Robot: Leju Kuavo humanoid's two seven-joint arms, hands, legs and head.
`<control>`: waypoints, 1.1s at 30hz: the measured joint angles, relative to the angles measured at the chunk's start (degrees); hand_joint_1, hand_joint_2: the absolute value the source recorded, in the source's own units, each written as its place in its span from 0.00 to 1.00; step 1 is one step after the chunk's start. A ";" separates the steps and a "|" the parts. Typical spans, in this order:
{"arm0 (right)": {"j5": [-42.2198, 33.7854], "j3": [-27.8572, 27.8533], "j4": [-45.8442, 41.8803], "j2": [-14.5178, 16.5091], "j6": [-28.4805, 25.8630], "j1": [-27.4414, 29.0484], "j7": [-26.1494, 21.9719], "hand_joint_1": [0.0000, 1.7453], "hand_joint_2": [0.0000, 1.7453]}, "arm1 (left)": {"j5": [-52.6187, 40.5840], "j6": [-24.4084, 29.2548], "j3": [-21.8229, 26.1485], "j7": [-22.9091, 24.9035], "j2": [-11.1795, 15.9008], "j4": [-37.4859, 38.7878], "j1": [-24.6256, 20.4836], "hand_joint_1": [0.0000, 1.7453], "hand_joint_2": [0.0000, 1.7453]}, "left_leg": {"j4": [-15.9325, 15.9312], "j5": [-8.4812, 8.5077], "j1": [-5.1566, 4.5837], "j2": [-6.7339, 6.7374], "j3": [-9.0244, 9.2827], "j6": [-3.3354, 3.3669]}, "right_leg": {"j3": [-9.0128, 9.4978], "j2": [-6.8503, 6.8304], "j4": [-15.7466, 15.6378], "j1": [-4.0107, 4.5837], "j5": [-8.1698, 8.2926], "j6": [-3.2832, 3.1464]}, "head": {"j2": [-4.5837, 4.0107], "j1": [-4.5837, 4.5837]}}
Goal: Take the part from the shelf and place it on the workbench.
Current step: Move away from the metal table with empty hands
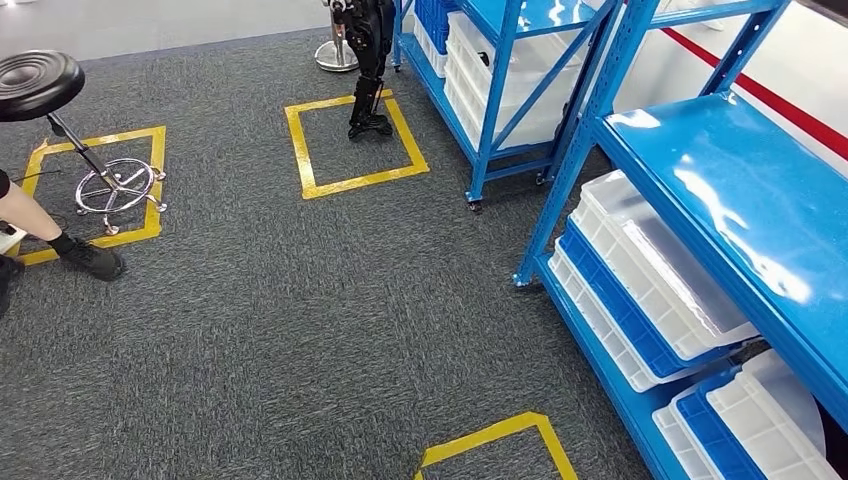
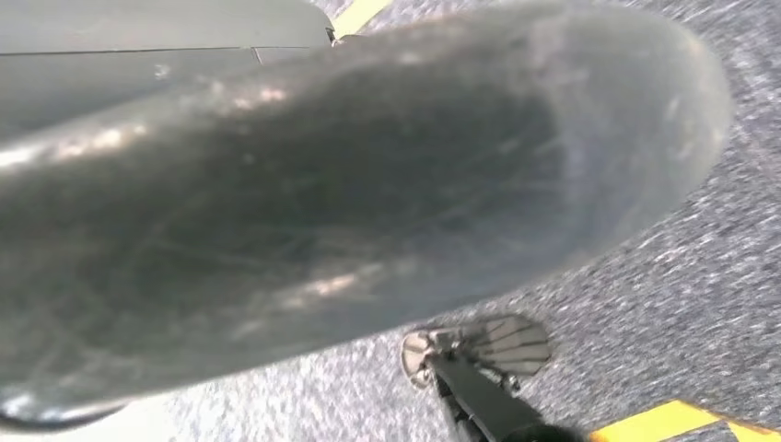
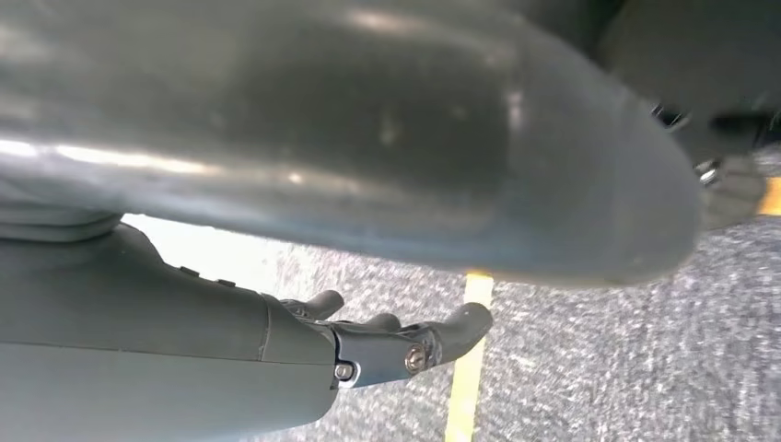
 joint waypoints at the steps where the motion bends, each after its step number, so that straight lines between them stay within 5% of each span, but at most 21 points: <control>1: 0.07 0.00 0.00 0.07 -0.01 -0.14 -0.08 0.00 0.00 | 0.03 0.03 0.08 -0.75 0.01 -0.01 0.01 0.00 0.00 | 0.00 -0.03 -0.15 0.87 -0.05 0.19 | -2.01 -1.01 3.92 -0.03 -1.61 -0.16 | 0.00 0.07; 3: 0.14 0.00 0.00 0.17 -0.02 -0.23 -0.09 0.00 0.00 | 0.09 0.04 0.25 -2.19 -0.01 -0.01 -0.11 0.00 0.00 | 0.00 -0.11 -0.38 2.53 -0.11 0.26 | -4.44 -1.67 8.85 -0.12 -3.15 0.05 | 0.00 0.08; 4: 0.15 0.00 0.00 0.21 -0.02 -0.19 -0.09 0.00 0.00 | 0.11 0.04 0.30 -2.68 -0.03 -0.01 -0.23 0.00 0.00 | 0.01 -0.15 -0.42 3.28 -0.09 0.26 | -4.00 -1.88 8.19 -0.13 -2.69 0.41 | 0.00 0.10; 5: 0.18 0.00 0.00 0.21 -0.03 -0.18 -0.09 0.00 0.00 | 0.12 0.04 0.32 -2.94 -0.08 -0.01 -0.36 0.00 0.00 | 0.01 -0.20 -0.43 3.96 -0.04 0.21 | -2.40 -2.29 5.40 -0.12 -1.61 0.82 | 0.00 0.11; 7: 0.28 0.00 -0.01 0.20 -0.14 -0.36 -0.31 0.00 0.00 | 0.09 0.05 0.33 -3.40 -0.17 -0.01 -0.54 0.00 0.00 | 0.05 -0.47 -0.62 5.18 0.21 -0.15 | 2.29 -5.18 -2.65 0.14 0.77 1.16 | 0.00 0.12; 9: 0.42 0.00 -0.02 0.19 -0.58 -0.67 -1.10 0.00 0.00 | -0.01 0.07 0.33 -3.86 -0.21 -0.01 -0.62 0.00 0.00 | 0.01 -0.84 -0.89 6.37 0.65 -0.81 | 4.72 -7.24 -6.86 0.59 2.00 0.59 | 0.00 0.07; 11: 0.46 -0.02 -0.02 0.15 -1.16 -0.78 -2.15 0.00 0.00 | -0.16 0.05 0.33 -3.94 -0.31 -0.02 -0.95 0.00 0.00 | -0.31 -1.10 -0.88 7.63 1.31 -1.54 | 4.79 -6.19 -7.30 0.82 2.46 -0.24 | 0.00 0.04; 12: 0.49 -0.04 -0.02 0.13 -1.39 -0.75 -2.57 0.00 0.00 | -0.23 0.04 0.33 -3.85 -0.37 -0.03 -1.19 0.00 0.00 | -0.21 -1.34 -0.72 7.43 1.58 -1.90 | 4.90 -5.44 -7.51 0.60 2.65 -0.59 | 0.00 0.02; 14: 0.63 -0.06 -0.02 0.11 -1.73 -0.79 -3.07 0.00 0.00 | -0.28 0.02 0.37 -3.67 -0.49 -0.04 -1.45 0.00 0.00 | 2.38 -3.24 -0.42 4.70 0.84 -2.38 | 5.58 -4.09 -7.98 0.02 2.94 -1.26 | 0.00 -0.23; 16: 0.77 -0.05 -0.02 0.17 -1.85 -0.91 -3.26 0.00 0.00 | -0.15 0.01 0.43 -3.47 -0.58 -0.01 -1.31 0.00 0.00 | 9.35 -6.83 -0.27 1.52 -2.36 -2.48 | 5.78 -2.61 -8.06 -0.08 3.05 -1.77 | 0.00 -0.45; 18: 0.81 -0.06 -0.02 0.20 -1.86 -0.96 -3.34 0.00 0.00 | -0.02 0.00 0.50 -3.31 -0.66 0.03 -1.07 0.00 0.00 | 15.20 -8.53 -0.24 0.70 -5.64 -2.53 | 5.91 -0.77 -8.03 0.10 3.02 -1.96 | 0.00 -0.46; 20: 0.81 -0.07 -0.02 0.17 -1.86 -0.87 -3.35 0.00 0.00 | 0.02 0.00 0.62 -3.28 -0.68 0.04 -1.00 0.00 0.00 | 13.18 -5.70 -0.04 0.42 -5.54 -2.57 | 6.15 1.10 -7.93 0.11 2.95 -1.94 | 0.00 -0.45; 23: 0.82 -0.07 -0.02 0.19 -1.86 -0.91 -3.32 0.00 0.00 | 0.02 0.00 0.81 -3.19 -0.74 0.09 -1.02 0.00 0.00 | 2.86 -0.17 0.56 -2.45 -1.60 -2.71 | 6.14 3.45 -7.48 0.18 2.61 -1.31 | 0.00 -0.46; 25: 0.86 -0.07 -0.02 0.15 -1.85 -0.87 -3.06 0.00 0.00 | 0.04 0.00 0.97 -3.01 -0.81 0.13 -1.13 0.00 0.00 | 0.89 0.16 0.35 -3.32 -0.91 -2.23 | 5.60 4.50 -7.42 0.19 2.61 -0.61 | 0.00 -0.45; 27: 0.90 -0.07 -0.01 0.08 -1.80 -0.61 -2.50 0.00 0.00 | 0.08 0.01 1.15 -2.96 -0.93 0.10 -1.26 0.00 0.00 | 0.64 0.44 0.06 -2.10 -0.89 -1.25 | 4.95 4.97 -7.46 -0.09 2.71 0.08 | 0.00 -0.44; 29: 0.94 -0.08 0.00 0.00 -1.75 -0.50 -1.91 0.00 0.00 | 0.08 0.02 1.26 -3.05 -1.06 0.08 -1.24 0.00 0.00 | 0.25 0.72 0.02 -0.82 -0.85 -0.27 | 3.46 2.64 -5.10 0.02 1.46 0.23 | 0.00 -0.31; 31: 0.97 -0.09 0.00 -0.07 -1.67 -0.67 -1.46 0.00 0.00 | 0.08 0.02 1.32 -3.08 -1.09 0.08 -1.09 0.00 0.00 | 0.10 0.75 -0.19 0.64 -0.92 0.36 | 0.07 -0.55 1.42 0.16 -1.61 -0.23 | 0.00 -0.19; 33: 0.97 -0.11 0.00 -0.12 -1.56 -0.72 -1.18 0.00 0.00 | 0.08 0.02 1.35 -3.07 -1.09 0.08 -0.99 0.00 0.00 | 0.11 0.67 -0.41 2.24 -1.01 0.55 | -3.24 -1.51 7.88 0.07 -3.94 -0.25 | 0.00 -0.21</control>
